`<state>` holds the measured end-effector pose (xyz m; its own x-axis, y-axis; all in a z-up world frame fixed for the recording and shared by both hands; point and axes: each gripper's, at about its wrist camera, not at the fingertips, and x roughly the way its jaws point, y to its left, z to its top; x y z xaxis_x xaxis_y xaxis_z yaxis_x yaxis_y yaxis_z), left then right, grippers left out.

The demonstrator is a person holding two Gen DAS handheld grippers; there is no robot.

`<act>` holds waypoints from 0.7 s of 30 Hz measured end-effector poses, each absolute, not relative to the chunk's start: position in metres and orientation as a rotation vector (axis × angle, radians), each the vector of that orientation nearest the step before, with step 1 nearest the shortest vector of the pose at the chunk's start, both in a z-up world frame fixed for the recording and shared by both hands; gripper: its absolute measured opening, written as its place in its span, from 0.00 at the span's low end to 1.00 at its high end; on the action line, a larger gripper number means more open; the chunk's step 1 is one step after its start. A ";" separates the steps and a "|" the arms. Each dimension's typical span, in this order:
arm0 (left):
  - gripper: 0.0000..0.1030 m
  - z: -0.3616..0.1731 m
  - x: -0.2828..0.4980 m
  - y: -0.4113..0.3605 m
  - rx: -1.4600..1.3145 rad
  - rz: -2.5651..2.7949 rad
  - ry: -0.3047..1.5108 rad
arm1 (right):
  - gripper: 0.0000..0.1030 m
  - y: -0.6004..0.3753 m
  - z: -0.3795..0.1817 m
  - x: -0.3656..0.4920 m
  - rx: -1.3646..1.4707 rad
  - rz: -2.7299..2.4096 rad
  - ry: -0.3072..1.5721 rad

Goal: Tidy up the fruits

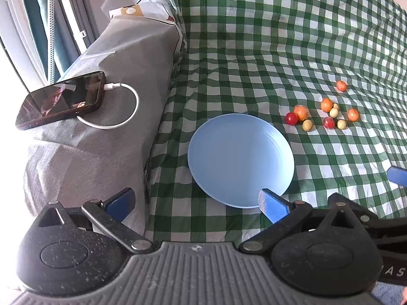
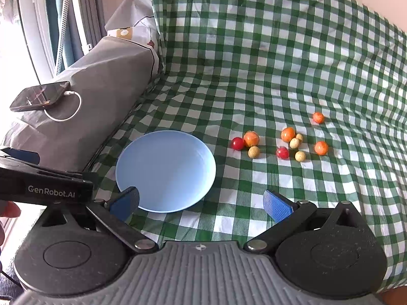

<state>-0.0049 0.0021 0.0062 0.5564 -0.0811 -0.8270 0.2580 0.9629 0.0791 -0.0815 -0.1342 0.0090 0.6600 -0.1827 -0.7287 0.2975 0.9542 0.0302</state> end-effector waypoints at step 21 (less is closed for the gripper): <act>1.00 -0.015 0.016 0.000 0.218 -0.193 1.003 | 0.99 -0.139 -0.014 -0.061 0.168 -0.273 0.854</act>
<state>0.0163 0.0004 -0.0146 0.5241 -0.0602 -0.8495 0.2595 0.9613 0.0920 -0.0612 -0.1388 -0.0140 0.6252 -0.1699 -0.7617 0.3038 0.9520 0.0371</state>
